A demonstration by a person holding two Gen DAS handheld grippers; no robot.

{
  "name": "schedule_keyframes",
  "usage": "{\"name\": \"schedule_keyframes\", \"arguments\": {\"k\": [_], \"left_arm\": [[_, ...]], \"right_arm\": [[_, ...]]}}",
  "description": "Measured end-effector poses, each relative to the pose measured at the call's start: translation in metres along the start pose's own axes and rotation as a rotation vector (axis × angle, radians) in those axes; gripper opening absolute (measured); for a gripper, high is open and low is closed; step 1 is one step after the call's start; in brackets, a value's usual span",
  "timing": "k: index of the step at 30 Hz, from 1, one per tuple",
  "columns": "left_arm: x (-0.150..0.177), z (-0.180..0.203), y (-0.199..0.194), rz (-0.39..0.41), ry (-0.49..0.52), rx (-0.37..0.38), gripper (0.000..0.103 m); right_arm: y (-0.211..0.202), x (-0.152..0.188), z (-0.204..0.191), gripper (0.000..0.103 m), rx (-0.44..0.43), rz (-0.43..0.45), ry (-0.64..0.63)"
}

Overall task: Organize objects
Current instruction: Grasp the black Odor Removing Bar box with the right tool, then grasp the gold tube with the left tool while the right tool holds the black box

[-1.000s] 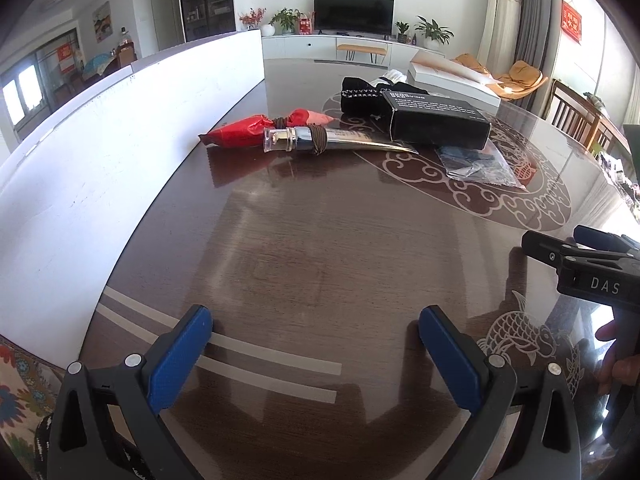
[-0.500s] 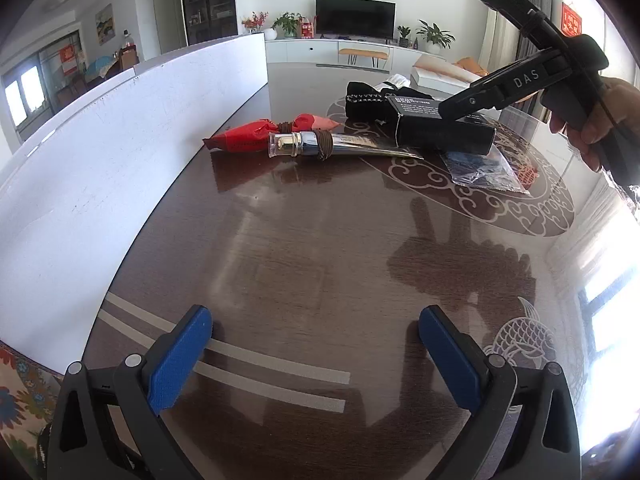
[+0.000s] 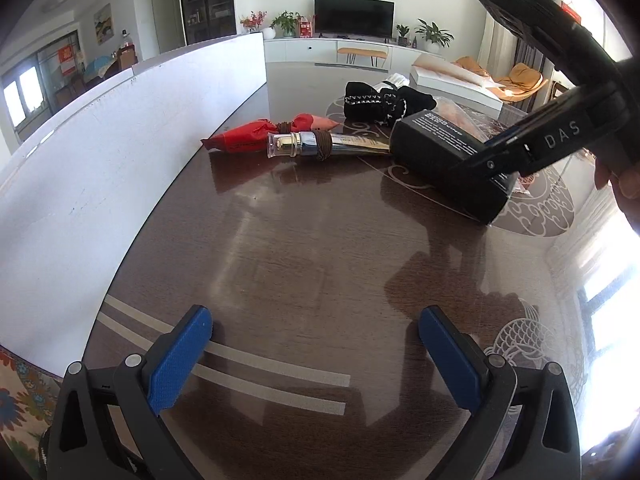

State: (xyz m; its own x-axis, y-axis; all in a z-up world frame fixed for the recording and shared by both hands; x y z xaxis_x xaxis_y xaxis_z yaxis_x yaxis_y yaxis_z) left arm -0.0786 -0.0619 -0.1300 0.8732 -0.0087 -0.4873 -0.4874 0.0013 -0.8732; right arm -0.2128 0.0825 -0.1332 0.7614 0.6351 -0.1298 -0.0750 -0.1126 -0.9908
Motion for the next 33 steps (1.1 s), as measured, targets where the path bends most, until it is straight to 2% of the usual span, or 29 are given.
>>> {"name": "schedule_keyframes", "arguments": {"k": [3,8,10,11,12,13,15,18,21,24,28,30,32,33], "left_arm": [[0.000,0.000,0.000,0.001,0.001,0.002,0.103],[0.001,0.000,-0.001,0.009,-0.011,-0.005,0.103],[0.002,0.000,-0.001,0.000,-0.009,-0.004,0.103],[0.002,0.001,-0.001,-0.017,-0.003,0.001,0.103],[0.001,0.002,0.000,-0.038,0.003,0.007,0.103],[-0.005,0.002,-0.001,-0.038,0.006,0.021,0.103],[-0.027,0.003,-0.010,0.008,0.036,0.047,0.103],[-0.079,0.002,-0.014,0.051,0.112,0.025,0.103],[-0.124,0.002,0.001,0.046,0.139,0.041,0.103],[-0.143,0.009,0.028,-0.011,0.156,0.078,0.103],[-0.123,0.035,0.046,-0.078,0.251,0.145,0.103],[-0.105,0.048,0.039,-0.084,0.330,0.162,0.103],[-0.084,0.060,0.025,-0.109,0.399,0.239,0.103],[-0.077,0.060,0.020,-0.119,0.414,0.247,0.103]], "right_arm": [[-0.001,0.044,-0.012,0.059,-0.025,0.051,0.082],[-0.015,0.111,-0.023,0.060,0.031,0.158,0.185],[-0.026,0.126,-0.028,0.069,0.030,0.237,0.200],[-0.032,0.134,-0.027,0.084,0.021,0.276,0.219],[-0.039,0.142,-0.024,0.093,0.014,0.318,0.247],[-0.047,0.149,-0.020,0.095,0.006,0.359,0.279],[-0.060,0.163,-0.009,0.097,-0.007,0.428,0.354],[-0.065,0.183,0.012,0.097,-0.038,0.481,0.491],[-0.062,0.197,0.027,0.097,-0.084,0.475,0.582],[-0.059,0.206,0.032,0.097,-0.092,0.475,0.617],[-0.053,0.219,0.033,0.097,-0.103,0.480,0.645],[-0.050,0.223,0.035,0.097,-0.093,0.480,0.648],[-0.048,0.227,0.038,0.097,-0.084,0.484,0.655],[-0.049,0.229,0.039,0.097,-0.083,0.492,0.660]]}}
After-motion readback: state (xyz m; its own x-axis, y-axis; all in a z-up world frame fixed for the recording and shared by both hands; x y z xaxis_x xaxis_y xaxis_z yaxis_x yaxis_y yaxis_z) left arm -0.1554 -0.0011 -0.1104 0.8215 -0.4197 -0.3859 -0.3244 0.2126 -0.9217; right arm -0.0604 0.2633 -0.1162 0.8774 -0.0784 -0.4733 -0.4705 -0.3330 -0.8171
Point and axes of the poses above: each gripper's, at about its wrist camera, not at the fingertips, and y roughly the way its jaws point, z to its right, x to its underside, the point moved 9 cm from there along y, roughly the way its jaws point, and after that the axes turned 10 degrees about -z, right-handed, at the moved point
